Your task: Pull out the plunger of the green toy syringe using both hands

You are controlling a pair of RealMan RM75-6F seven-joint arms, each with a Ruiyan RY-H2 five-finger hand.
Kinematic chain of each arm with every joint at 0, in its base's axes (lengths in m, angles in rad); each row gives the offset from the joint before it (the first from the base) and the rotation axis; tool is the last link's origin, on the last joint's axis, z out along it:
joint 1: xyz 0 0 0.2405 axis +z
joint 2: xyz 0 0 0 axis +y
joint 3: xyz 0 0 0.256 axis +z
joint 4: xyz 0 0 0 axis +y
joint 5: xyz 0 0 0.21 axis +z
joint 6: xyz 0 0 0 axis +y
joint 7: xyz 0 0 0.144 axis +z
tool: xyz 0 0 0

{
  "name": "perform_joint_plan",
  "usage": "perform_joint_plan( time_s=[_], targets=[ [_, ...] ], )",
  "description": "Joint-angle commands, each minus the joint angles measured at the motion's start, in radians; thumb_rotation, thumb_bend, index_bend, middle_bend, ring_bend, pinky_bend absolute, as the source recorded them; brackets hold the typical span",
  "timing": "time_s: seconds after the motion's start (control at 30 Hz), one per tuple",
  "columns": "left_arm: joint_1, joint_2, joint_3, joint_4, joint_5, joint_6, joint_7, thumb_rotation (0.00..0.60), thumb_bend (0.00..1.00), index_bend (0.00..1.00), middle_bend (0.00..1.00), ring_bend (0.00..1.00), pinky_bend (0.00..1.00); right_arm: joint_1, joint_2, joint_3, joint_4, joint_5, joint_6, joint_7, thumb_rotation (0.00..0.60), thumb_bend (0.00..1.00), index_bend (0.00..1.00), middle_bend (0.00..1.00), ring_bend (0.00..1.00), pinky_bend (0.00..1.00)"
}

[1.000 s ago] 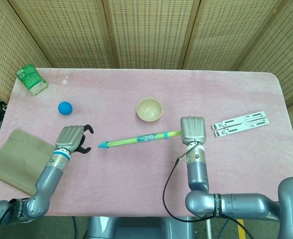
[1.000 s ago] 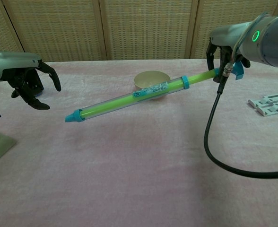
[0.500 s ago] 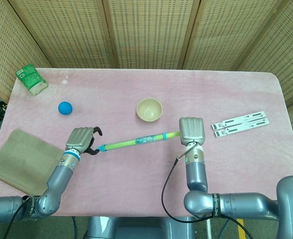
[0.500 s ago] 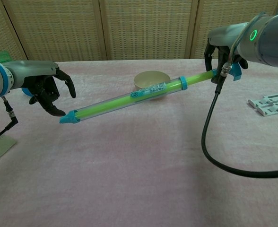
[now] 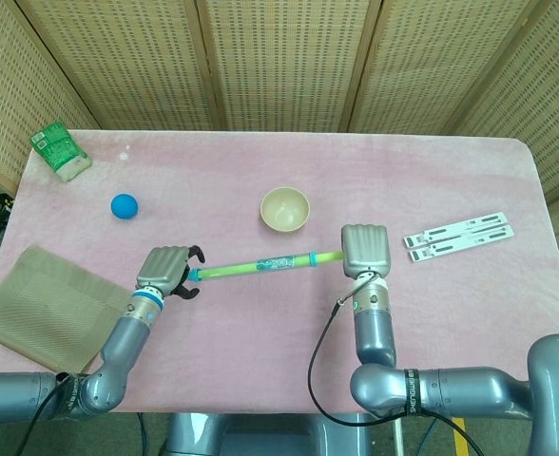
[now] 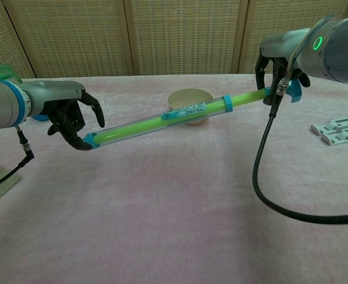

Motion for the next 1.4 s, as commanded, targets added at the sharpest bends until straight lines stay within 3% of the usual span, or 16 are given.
perform_joint_plan(
  time_s=[0.03, 0.77, 1.4],
  targets=[
    [-0.008, -0.009, -0.001, 0.008, -0.003, 0.007, 0.001, 0.6, 0.28, 0.34, 0.88, 0.78, 0.7, 0.001, 0.003, 0.0, -0.006, 0.003, 0.004, 0.002, 0.6, 0.62, 0.85, 1.0, 1.0, 0.75],
    [-0.015, -0.029, 0.026, 0.033, 0.01, 0.037, -0.01, 0.6, 0.39, 0.51, 0.88, 0.78, 0.7, 0.006, 0.038, -0.004, -0.057, 0.017, 0.029, 0.019, 0.6, 0.62, 0.85, 1.0, 1.0, 0.75],
    [0.092, 0.094, 0.088, 0.033, 0.157, 0.037, -0.119, 0.6, 0.39, 0.51, 0.88, 0.78, 0.7, -0.053, 0.089, -0.07, 0.022, 0.013, 0.01, 0.043, 0.6, 0.62, 0.85, 1.0, 1.0, 0.75]
  ],
)
